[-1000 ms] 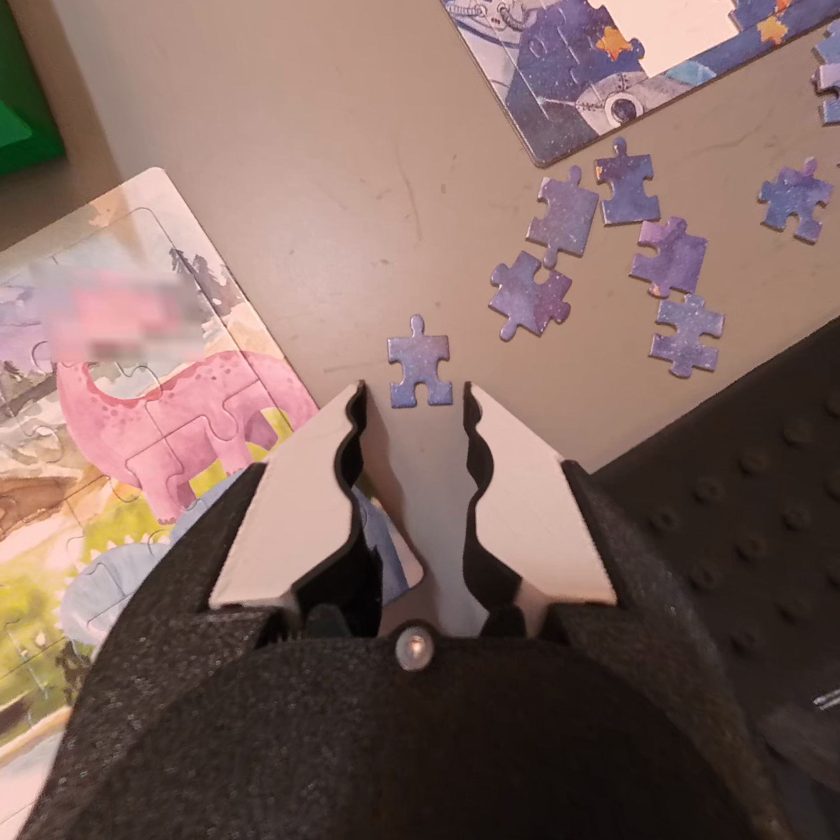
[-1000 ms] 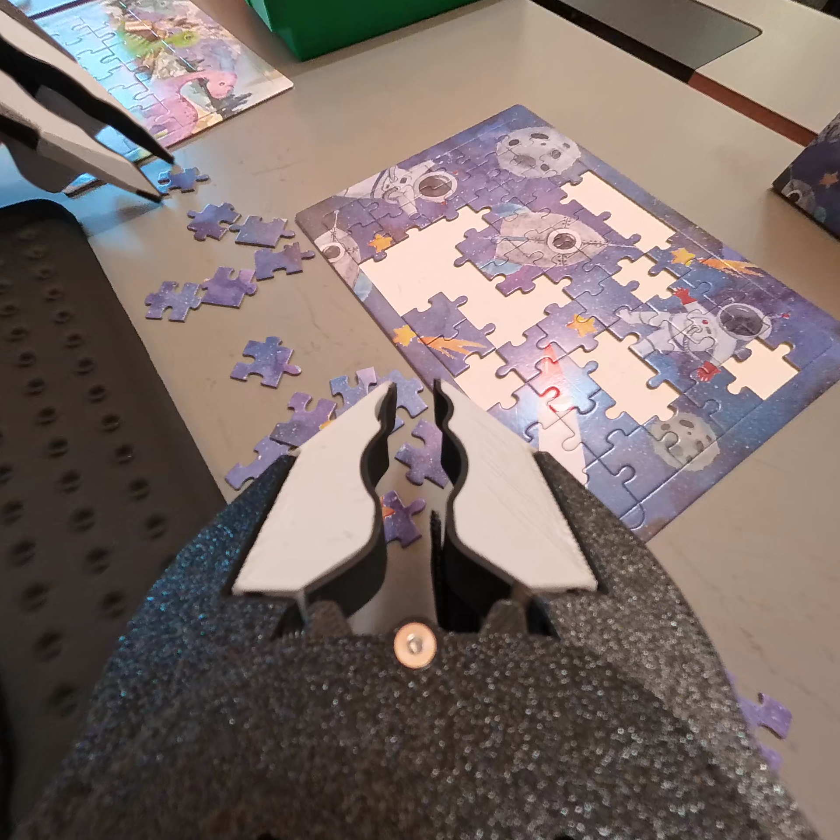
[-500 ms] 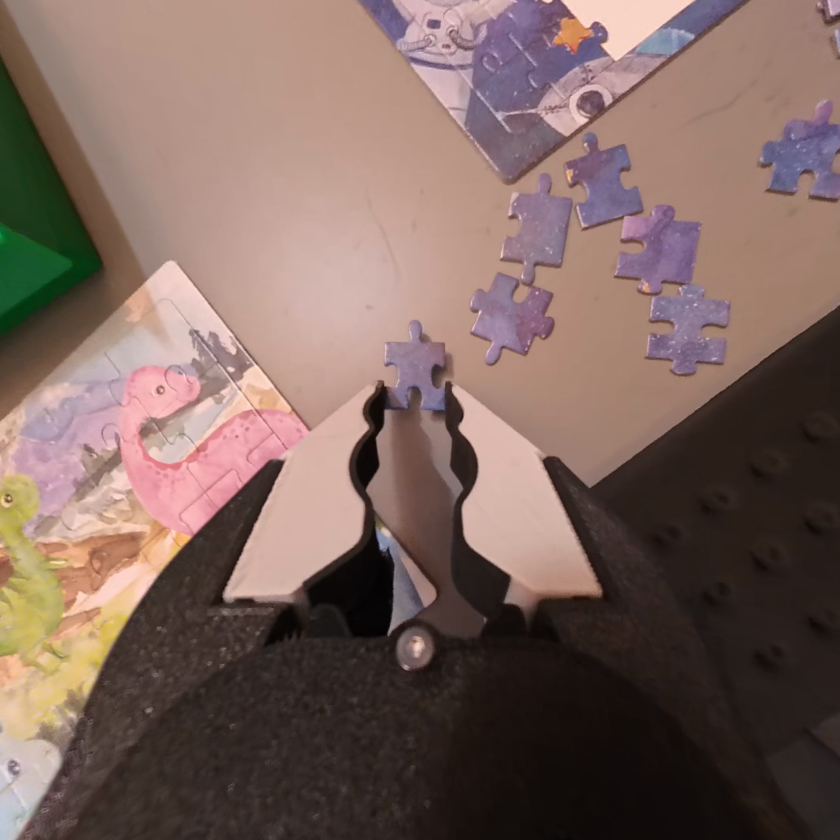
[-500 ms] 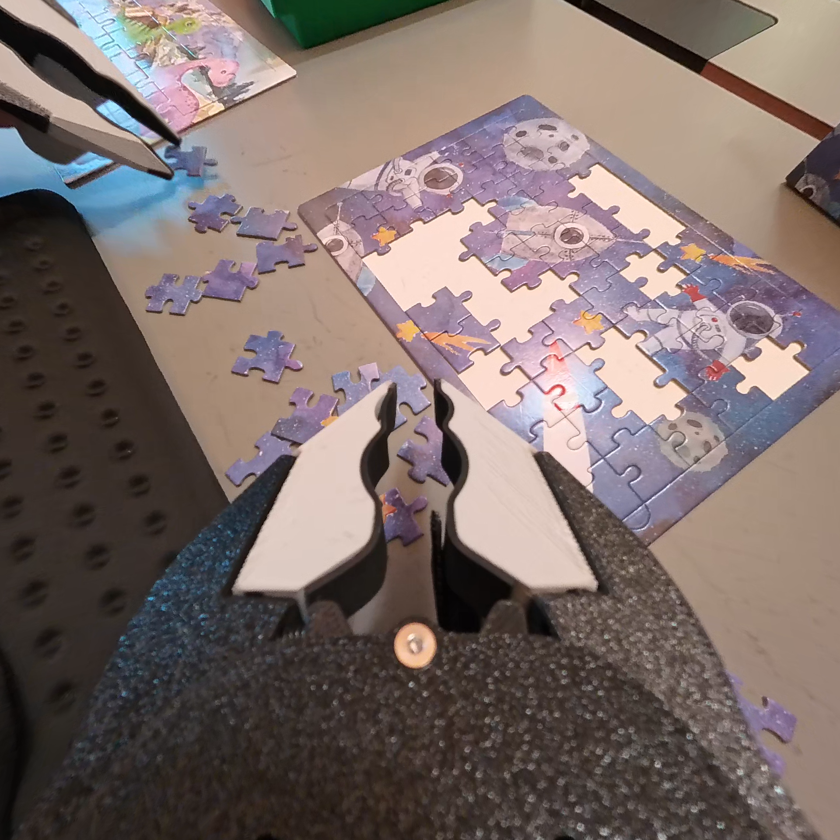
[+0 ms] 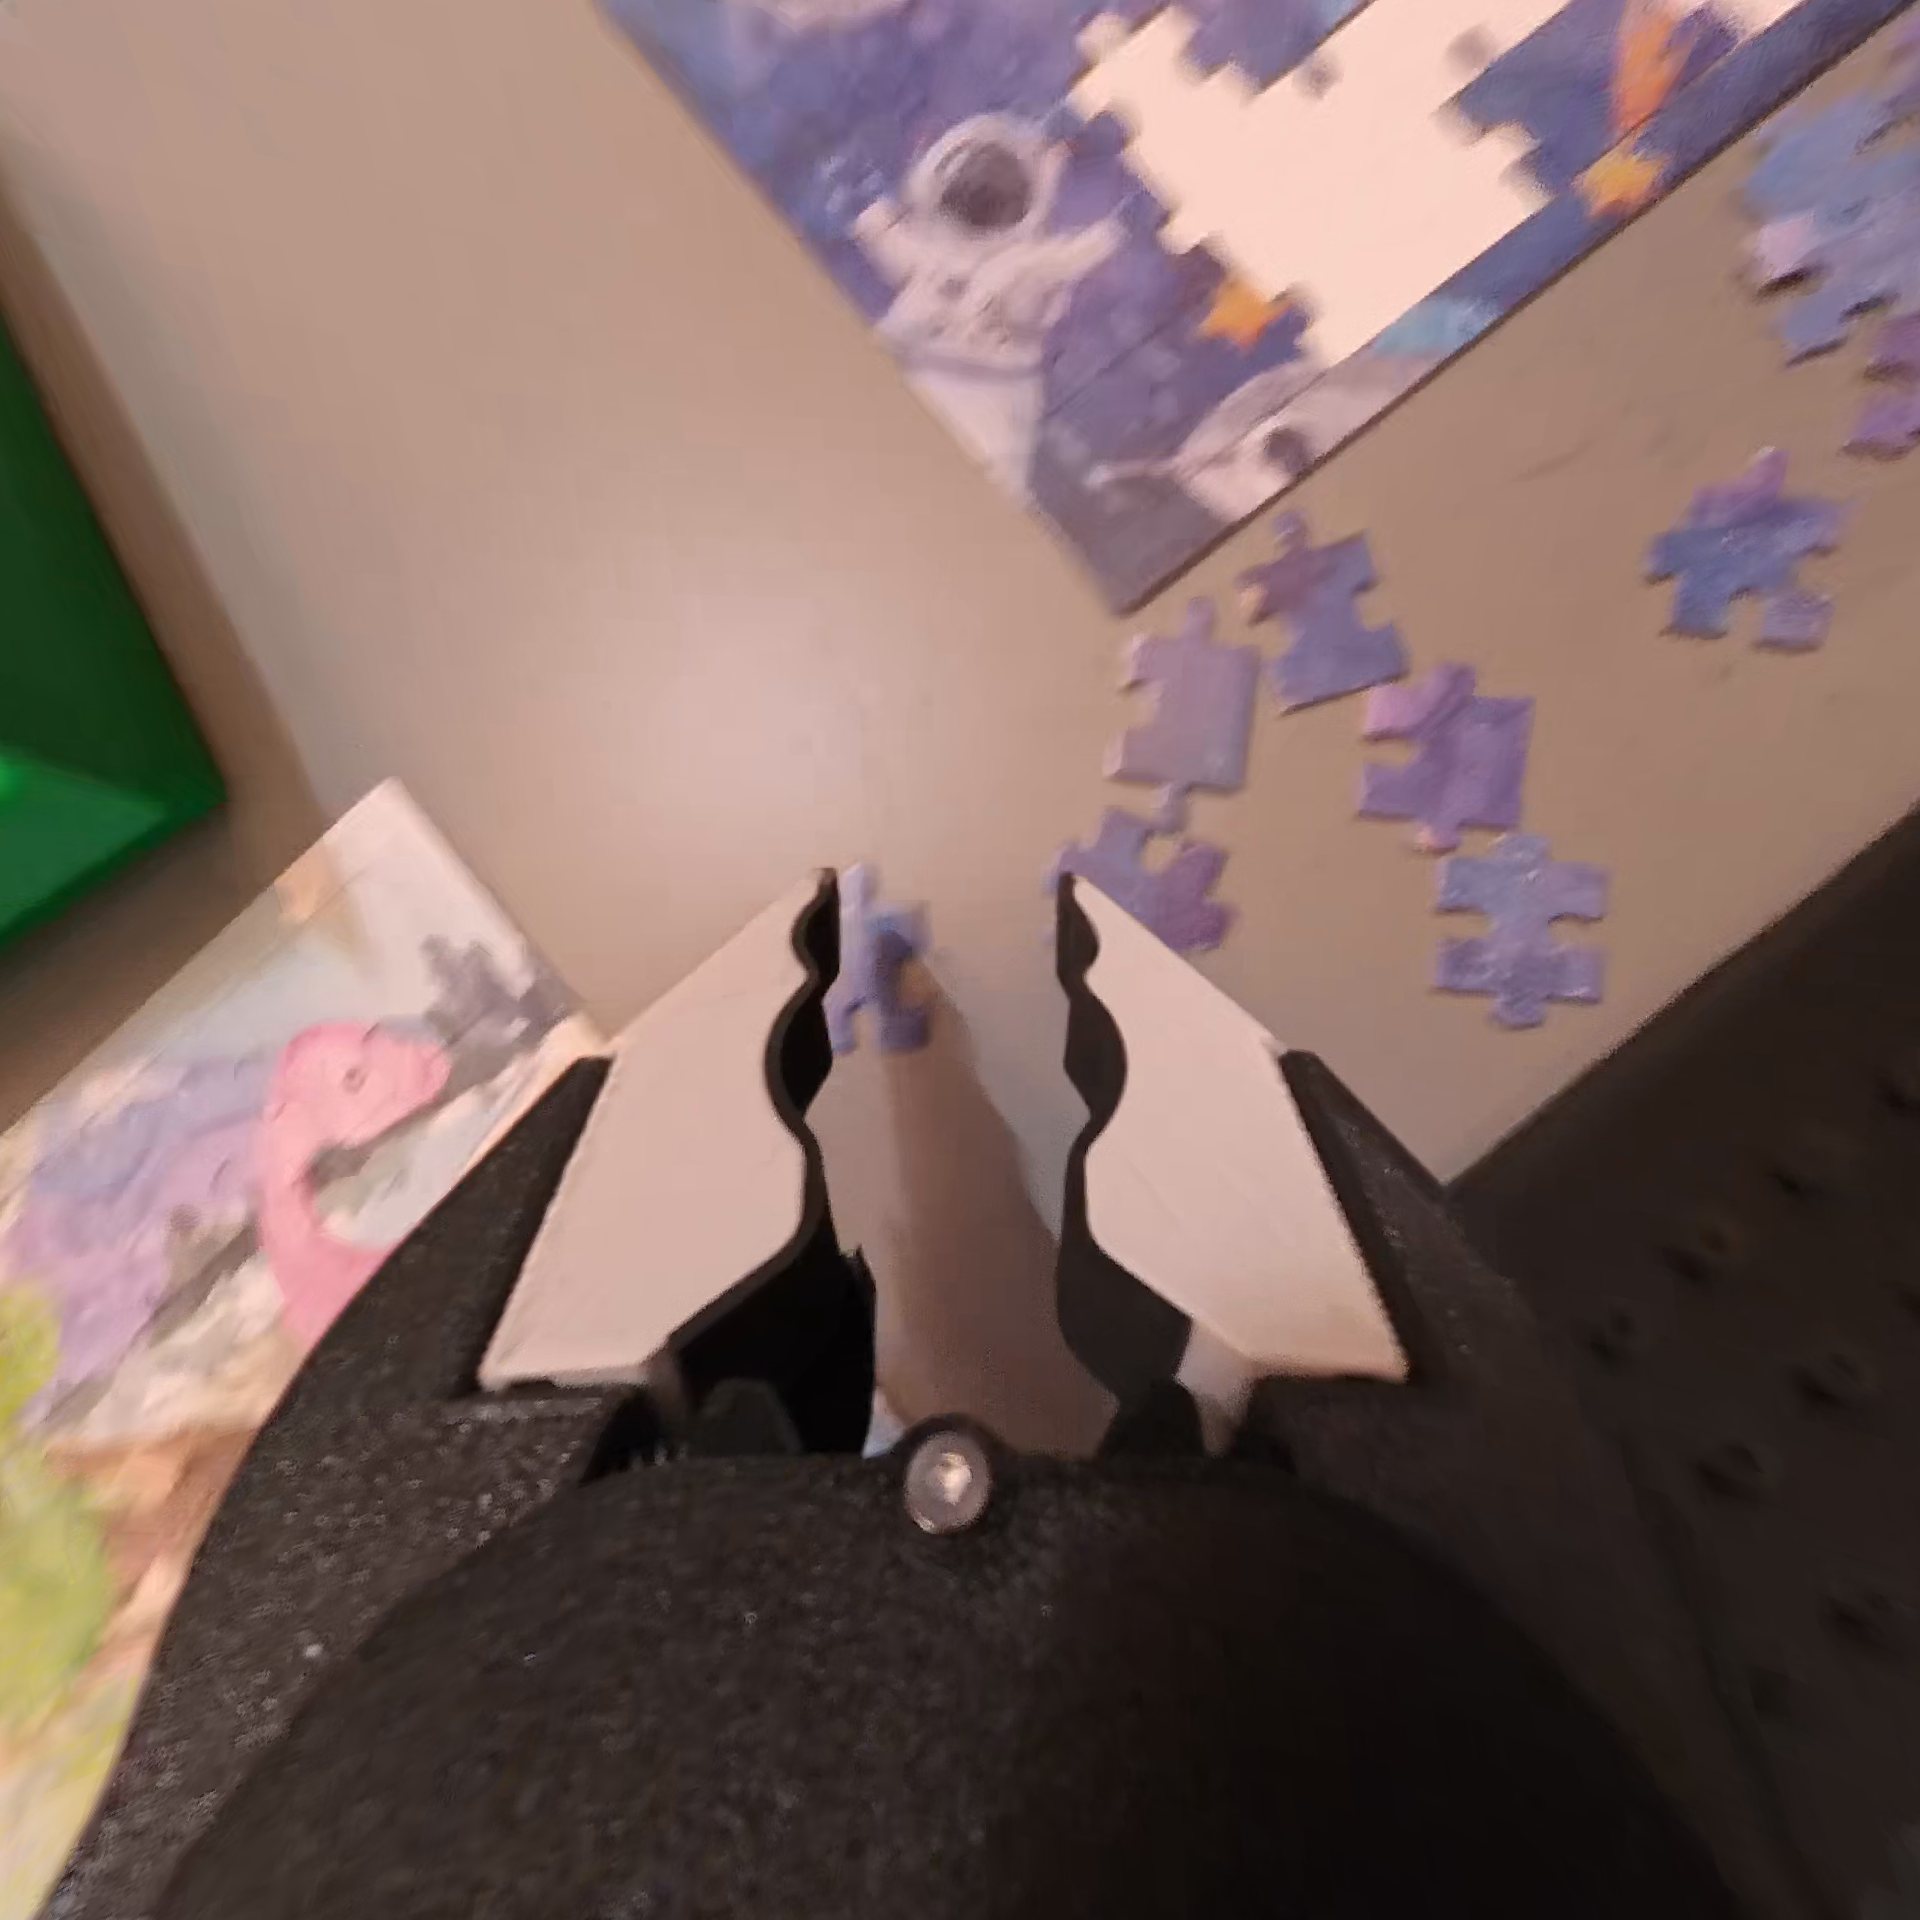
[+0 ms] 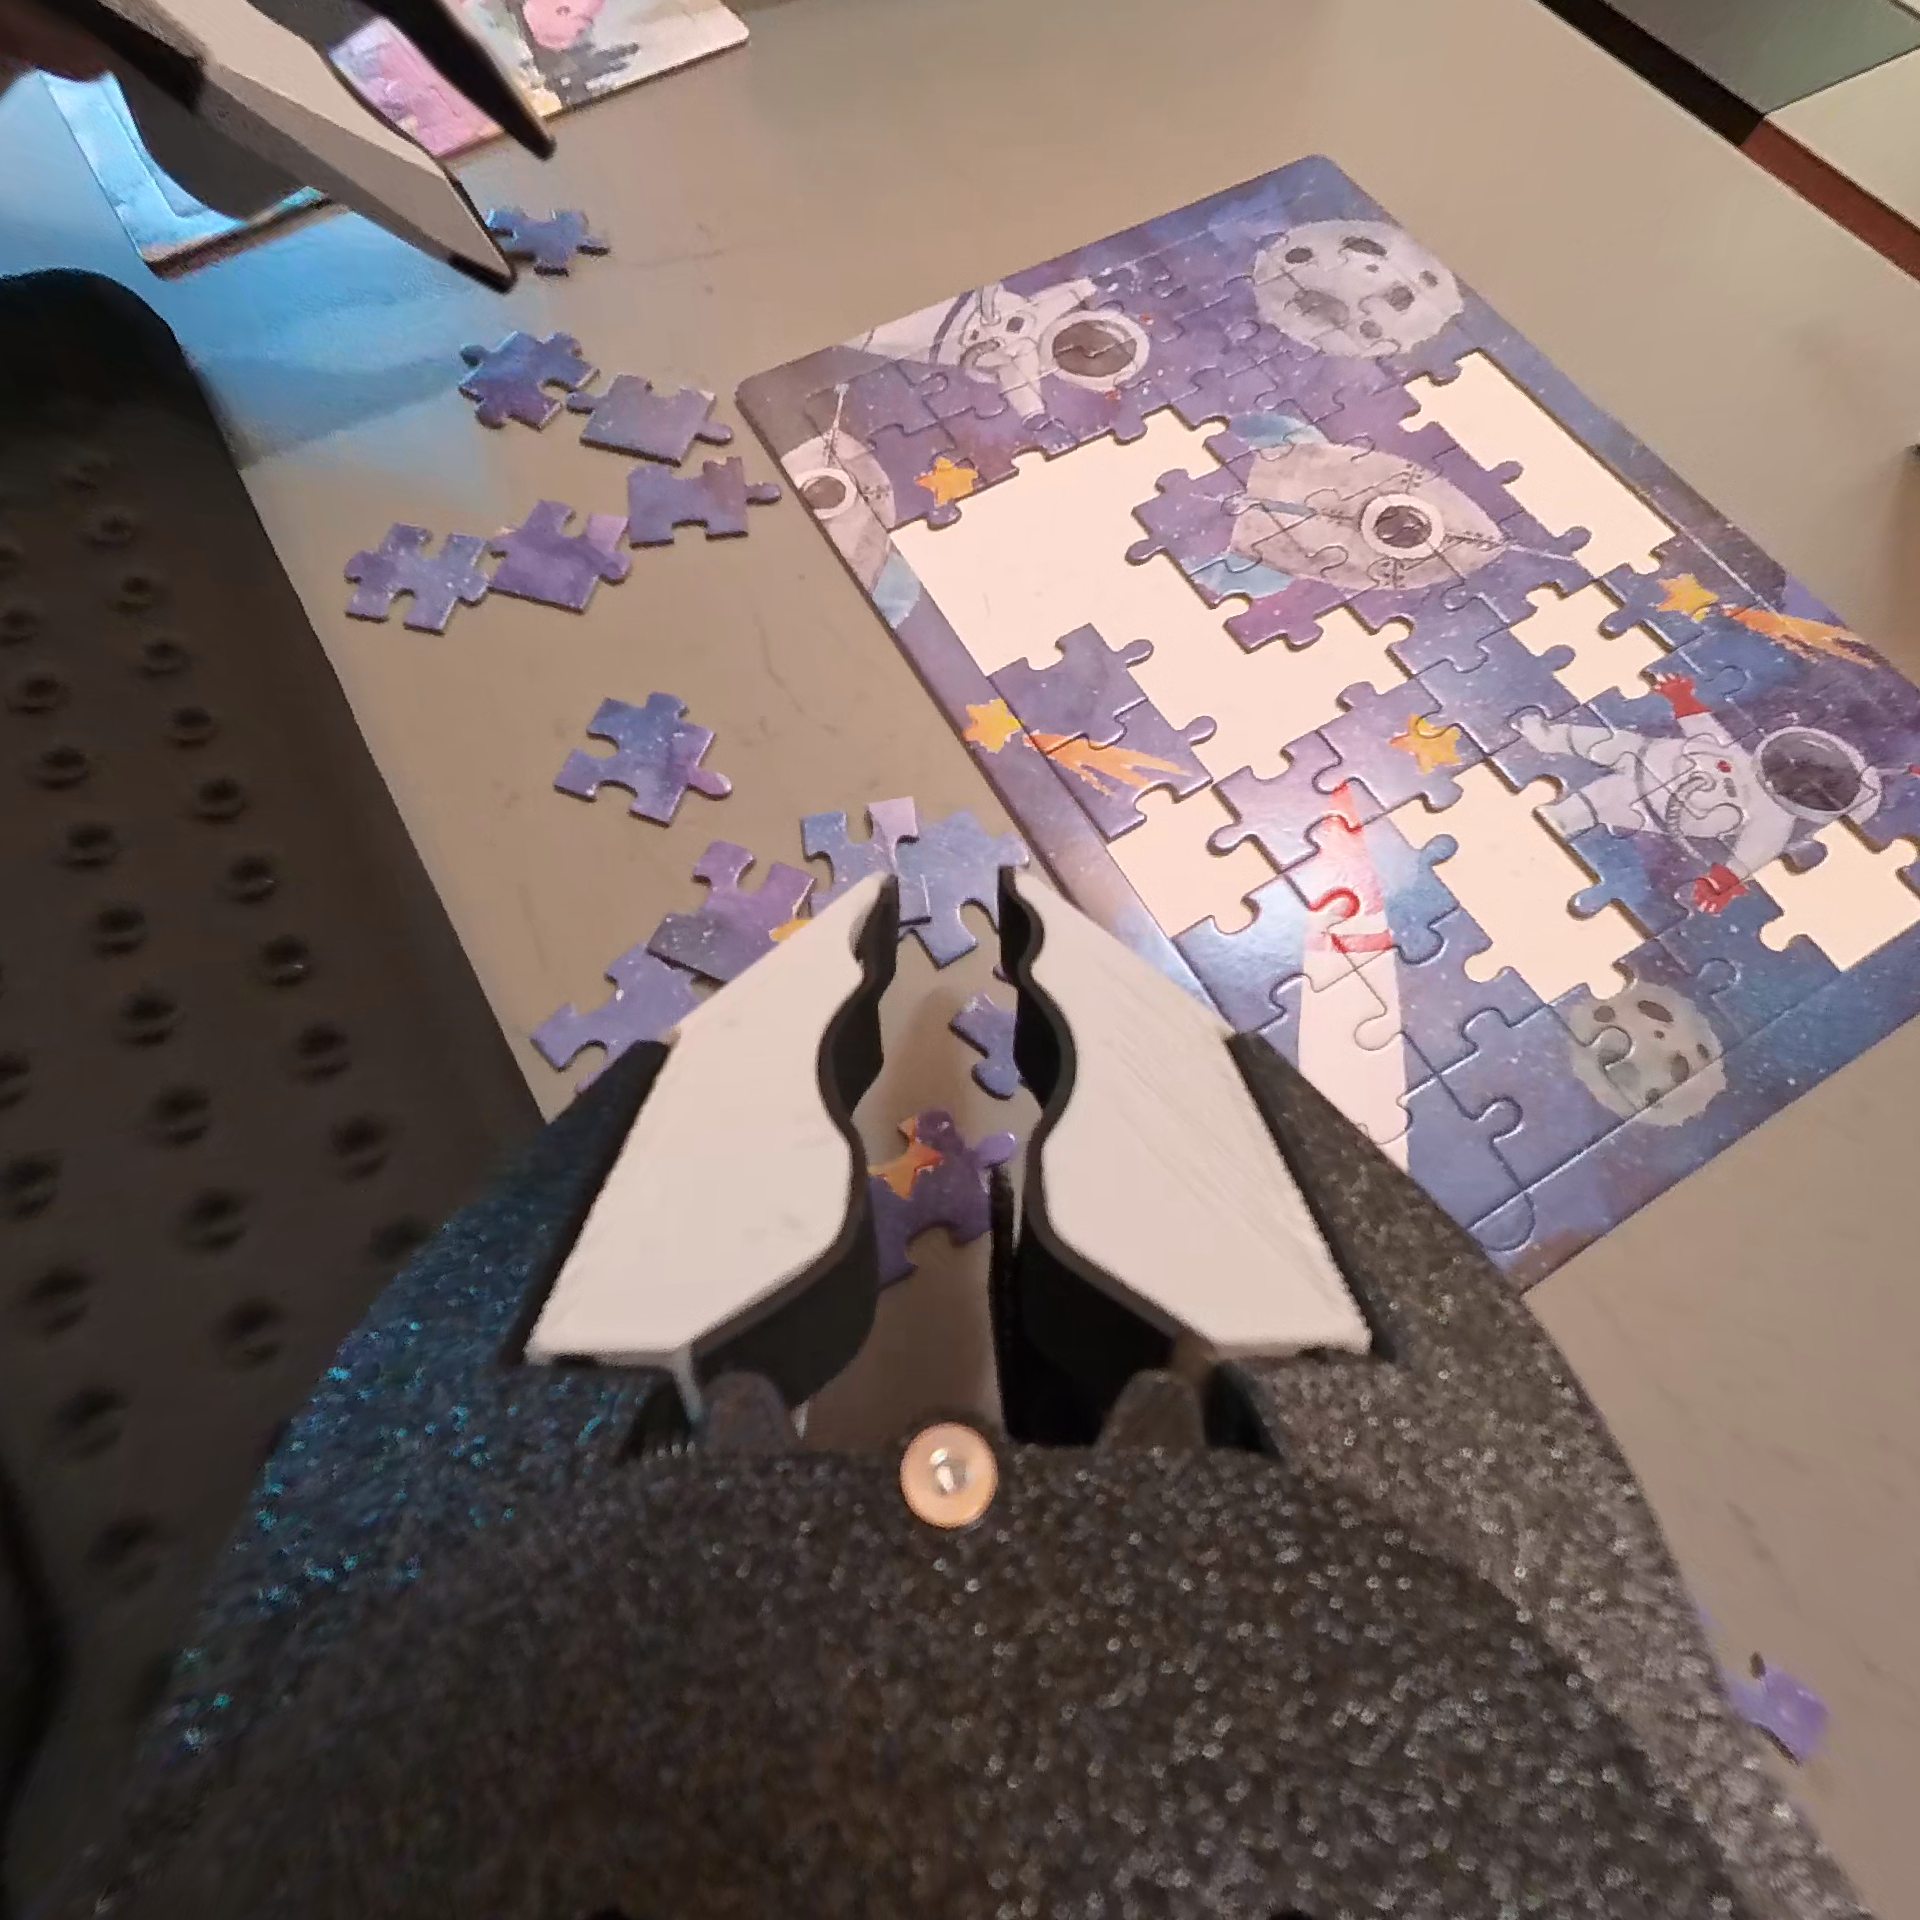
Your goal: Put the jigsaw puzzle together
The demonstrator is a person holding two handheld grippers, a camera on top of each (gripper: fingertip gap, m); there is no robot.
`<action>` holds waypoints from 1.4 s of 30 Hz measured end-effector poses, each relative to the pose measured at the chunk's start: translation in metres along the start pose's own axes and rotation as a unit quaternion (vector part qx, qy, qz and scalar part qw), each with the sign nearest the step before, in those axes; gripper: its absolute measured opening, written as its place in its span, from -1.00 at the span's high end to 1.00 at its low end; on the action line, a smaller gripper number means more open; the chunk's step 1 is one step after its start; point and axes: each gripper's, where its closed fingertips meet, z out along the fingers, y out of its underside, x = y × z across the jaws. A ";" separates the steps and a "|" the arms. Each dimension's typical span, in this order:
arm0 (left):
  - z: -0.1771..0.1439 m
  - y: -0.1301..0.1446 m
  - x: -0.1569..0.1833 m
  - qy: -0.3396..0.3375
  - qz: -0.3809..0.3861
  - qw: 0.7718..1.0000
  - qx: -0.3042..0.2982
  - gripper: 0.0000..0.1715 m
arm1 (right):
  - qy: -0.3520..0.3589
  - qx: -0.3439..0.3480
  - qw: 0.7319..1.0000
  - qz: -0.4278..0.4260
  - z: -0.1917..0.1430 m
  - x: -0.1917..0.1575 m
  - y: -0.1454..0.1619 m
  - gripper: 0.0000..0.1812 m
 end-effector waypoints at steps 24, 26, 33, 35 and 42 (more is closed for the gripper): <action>0.017 -0.043 0.044 0.084 -0.002 0.995 0.046 0.76 | -0.019 0.018 1.000 -0.003 0.001 -0.007 -0.010 0.79; 0.013 -0.056 0.058 0.112 0.015 0.991 0.068 0.76 | -0.035 0.036 0.999 0.001 0.002 -0.015 -0.022 0.79; 0.034 -0.082 0.075 0.133 0.201 0.970 0.042 0.76 | -0.047 0.014 0.999 -0.005 0.015 -0.022 -0.021 0.79; 0.041 -0.091 0.081 0.162 0.231 0.959 0.033 0.76 | -0.033 -0.003 0.999 -0.007 0.017 -0.016 -0.012 0.79; 0.065 -0.105 0.087 0.183 0.323 0.928 -0.011 0.76 | -0.018 0.036 0.999 0.018 0.000 -0.007 -0.016 0.79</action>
